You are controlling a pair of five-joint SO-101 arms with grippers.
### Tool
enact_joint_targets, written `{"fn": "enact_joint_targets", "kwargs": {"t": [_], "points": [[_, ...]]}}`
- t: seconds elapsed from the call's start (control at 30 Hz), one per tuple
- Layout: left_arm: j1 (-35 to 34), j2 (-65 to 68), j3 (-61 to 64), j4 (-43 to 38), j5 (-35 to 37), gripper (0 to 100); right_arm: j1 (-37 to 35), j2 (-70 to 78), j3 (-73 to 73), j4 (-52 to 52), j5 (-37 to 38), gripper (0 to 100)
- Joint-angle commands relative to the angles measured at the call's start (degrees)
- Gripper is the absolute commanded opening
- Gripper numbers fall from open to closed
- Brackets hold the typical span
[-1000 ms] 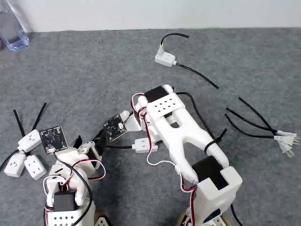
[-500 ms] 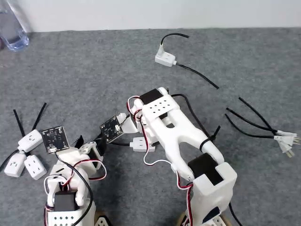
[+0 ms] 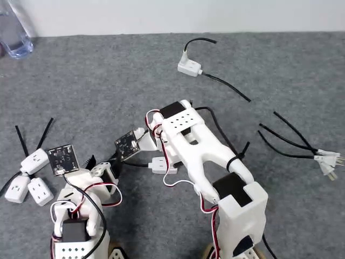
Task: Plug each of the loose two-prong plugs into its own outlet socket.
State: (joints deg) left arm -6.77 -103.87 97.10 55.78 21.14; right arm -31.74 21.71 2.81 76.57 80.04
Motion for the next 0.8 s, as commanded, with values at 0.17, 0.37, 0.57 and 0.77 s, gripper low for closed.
{"fn": "enact_joint_targets", "kwargs": {"t": [0.17,0.37,0.57,0.77], "points": [[0.3,-0.2,-0.7,0.2,-0.9,27,1.6,4.4,1.6,-2.1,-2.0,0.9],[0.3,-0.2,-0.7,0.1,-0.9,27,1.6,3.8,1.6,-1.9,-2.0,0.9],[0.3,-0.2,-0.7,0.1,-0.9,27,1.5,3.6,1.1,-1.5,-4.0,1.3],[0.3,-0.2,-0.7,0.1,-0.9,27,0.4,-1.8,1.5,1.2,-5.5,10.7]]}}
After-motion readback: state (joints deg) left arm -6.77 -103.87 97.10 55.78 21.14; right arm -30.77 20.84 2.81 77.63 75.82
